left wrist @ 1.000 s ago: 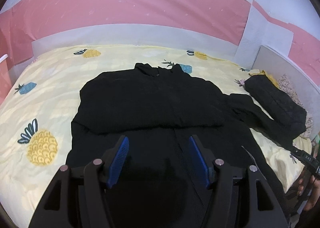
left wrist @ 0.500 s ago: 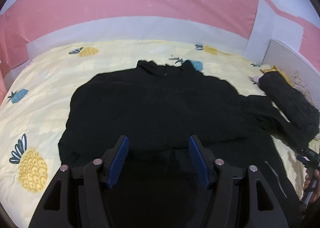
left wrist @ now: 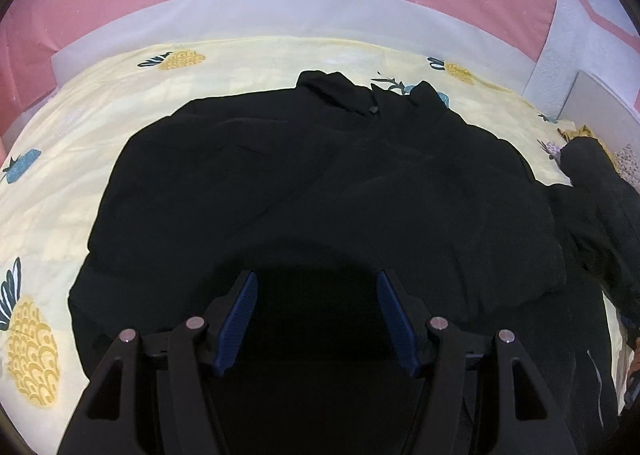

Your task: Fold large clothes

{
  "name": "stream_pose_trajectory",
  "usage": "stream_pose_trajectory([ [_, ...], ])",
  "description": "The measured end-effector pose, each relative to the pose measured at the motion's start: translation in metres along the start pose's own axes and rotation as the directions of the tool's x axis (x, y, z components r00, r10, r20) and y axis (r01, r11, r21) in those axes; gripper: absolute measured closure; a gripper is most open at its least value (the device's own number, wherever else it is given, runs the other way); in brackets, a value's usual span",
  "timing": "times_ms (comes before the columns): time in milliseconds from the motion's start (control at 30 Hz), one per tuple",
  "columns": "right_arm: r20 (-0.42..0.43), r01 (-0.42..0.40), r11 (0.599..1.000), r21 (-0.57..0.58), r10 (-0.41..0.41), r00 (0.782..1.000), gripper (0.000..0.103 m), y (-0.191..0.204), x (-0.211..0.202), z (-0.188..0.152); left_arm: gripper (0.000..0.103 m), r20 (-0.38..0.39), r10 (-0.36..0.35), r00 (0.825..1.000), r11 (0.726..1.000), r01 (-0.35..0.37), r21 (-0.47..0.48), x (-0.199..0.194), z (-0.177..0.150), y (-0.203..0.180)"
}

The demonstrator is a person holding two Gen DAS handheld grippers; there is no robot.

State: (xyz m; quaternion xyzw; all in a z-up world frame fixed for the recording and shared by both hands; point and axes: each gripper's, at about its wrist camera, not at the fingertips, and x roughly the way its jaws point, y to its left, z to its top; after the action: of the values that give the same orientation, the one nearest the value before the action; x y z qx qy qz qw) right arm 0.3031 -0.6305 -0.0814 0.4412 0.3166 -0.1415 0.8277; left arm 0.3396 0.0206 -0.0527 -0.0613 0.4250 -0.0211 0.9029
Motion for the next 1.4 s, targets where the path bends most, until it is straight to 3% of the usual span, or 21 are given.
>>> stream_pose_trajectory([
  [100, 0.024, -0.05, 0.995, 0.09, 0.048, 0.999, 0.036, -0.011, -0.008, -0.002, 0.039, 0.001, -0.008, 1.0, 1.0, 0.008, -0.001, 0.001, 0.0, 0.001],
  [267, 0.06, -0.029, 0.985, 0.171, 0.019, 0.998, 0.036, -0.027, 0.003, 0.014, 0.039, 0.0, -0.011, 1.0, 1.0, 0.011, -0.001, 0.001, 0.0, 0.002],
  [300, 0.065, -0.021, 0.985, 0.173, 0.01, 0.998, 0.043, -0.027, 0.004, 0.016, 0.039, -0.001, -0.011, 1.0, 1.0, 0.011, -0.001, 0.001, 0.0, 0.002],
  [333, 0.064, 0.014, 0.987, 0.16, -0.025, 0.998, 0.053, -0.023, 0.005, 0.018, 0.039, -0.001, -0.01, 1.0, 1.0, 0.01, -0.001, 0.002, 0.001, 0.002],
  [400, 0.058, 0.049, 0.99, 0.129, -0.057, 0.997, 0.085, -0.022, 0.005, 0.023, 0.039, -0.002, -0.007, 1.0, 1.0, 0.007, -0.002, 0.002, 0.002, 0.002],
  [467, 0.049, 0.045, 0.994, 0.098, -0.05, 0.998, 0.09, -0.014, 0.003, 0.026, 0.039, -0.002, -0.009, 1.0, 1.0, 0.009, -0.005, 0.0, 0.003, 0.003],
  [567, 0.101, 0.039, 0.999, -0.016, -0.037, 0.994, 0.092, 0.019, -0.023, 0.03, 0.039, 0.005, -0.011, 1.0, 1.0, 0.011, -0.007, -0.004, 0.006, 0.004],
  [700, 0.167, -0.026, 0.982, -0.188, 0.058, 0.984, 0.092, 0.082, -0.07, 0.027, 0.039, 0.018, -0.026, 1.0, 0.999, 0.026, -0.021, -0.013, 0.008, 0.007],
  [867, 0.182, -0.126, 0.907, -0.402, 0.214, 0.96, 0.092, 0.176, -0.118, 0.006, 0.039, 0.049, -0.047, 0.998, 0.998, 0.049, -0.036, -0.033, 0.012, 0.011],
  [1067, 0.085, -0.229, 0.772, -0.593, 0.343, 0.936, 0.092, 0.281, -0.142, -0.045, 0.039, 0.105, -0.069, 0.992, 0.995, 0.075, -0.06, -0.063, 0.017, 0.025],
  [1200, 0.006, -0.265, 0.681, -0.682, 0.367, 0.93, 0.092, 0.337, -0.134, -0.093, 0.039, 0.134, -0.075, 0.988, 0.993, 0.087, -0.081, -0.08, 0.018, 0.04],
  [1400, -0.137, -0.32, 0.605, -0.729, 0.329, 0.934, 0.092, 0.39, -0.081, -0.155, 0.039, 0.166, -0.071, 0.984, 0.989, 0.091, -0.118, -0.097, 0.016, 0.07],
])
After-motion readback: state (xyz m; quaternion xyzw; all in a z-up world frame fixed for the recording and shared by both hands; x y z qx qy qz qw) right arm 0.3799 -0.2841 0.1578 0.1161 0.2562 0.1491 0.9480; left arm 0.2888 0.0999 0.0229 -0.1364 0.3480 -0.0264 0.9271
